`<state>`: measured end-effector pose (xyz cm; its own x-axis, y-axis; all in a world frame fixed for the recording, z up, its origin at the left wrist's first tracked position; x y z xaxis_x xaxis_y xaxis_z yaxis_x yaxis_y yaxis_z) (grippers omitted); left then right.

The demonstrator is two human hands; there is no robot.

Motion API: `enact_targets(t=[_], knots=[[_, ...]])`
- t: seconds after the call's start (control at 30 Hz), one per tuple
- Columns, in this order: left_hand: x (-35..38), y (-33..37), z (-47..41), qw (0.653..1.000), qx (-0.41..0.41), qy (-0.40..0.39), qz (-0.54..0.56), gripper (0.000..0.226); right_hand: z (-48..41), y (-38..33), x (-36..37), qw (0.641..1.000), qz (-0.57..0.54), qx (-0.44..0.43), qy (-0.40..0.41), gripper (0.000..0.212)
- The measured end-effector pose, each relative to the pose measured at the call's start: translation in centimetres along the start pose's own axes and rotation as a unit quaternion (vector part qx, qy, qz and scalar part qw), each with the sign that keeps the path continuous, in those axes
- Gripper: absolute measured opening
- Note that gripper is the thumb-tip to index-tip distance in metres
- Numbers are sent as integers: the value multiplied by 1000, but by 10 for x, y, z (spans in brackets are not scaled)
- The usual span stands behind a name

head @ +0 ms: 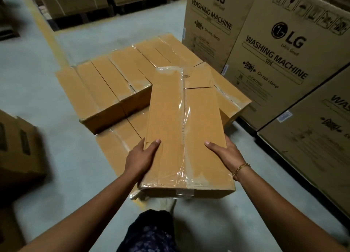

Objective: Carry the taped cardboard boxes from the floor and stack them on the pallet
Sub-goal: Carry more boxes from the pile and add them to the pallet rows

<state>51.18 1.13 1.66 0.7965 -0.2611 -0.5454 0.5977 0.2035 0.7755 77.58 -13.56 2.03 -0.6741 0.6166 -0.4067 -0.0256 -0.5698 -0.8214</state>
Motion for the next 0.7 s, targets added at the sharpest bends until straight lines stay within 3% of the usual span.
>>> enact_targets(t=[0.17,0.3,0.63,0.7], knots=[[67,5,-24,999,-41,4,15,97,-76,7,-23,999,35,-9,-28,68],[124,8,-51,996,-83,31,18,83,-151,11,-26,996,57,-1,-70,61],[267,-4,-111,976,-189,109,17,83,-347,64,-13,967,167,28,-190,124],[301,-12,-122,971,-206,115,27,85,-384,79,-7,961,179,24,-210,121]])
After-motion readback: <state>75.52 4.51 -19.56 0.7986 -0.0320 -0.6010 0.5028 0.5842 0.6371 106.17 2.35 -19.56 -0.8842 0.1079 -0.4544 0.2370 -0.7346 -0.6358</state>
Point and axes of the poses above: each hand's wrist, its own z-axis away from the middle knuckle, its own x-axis out of the palm, y = z × x, the point moved 4 cm from there along -z, towards the middle knuckle, and after that the axes turned 12 degrees about y, right-handed, at the moved point
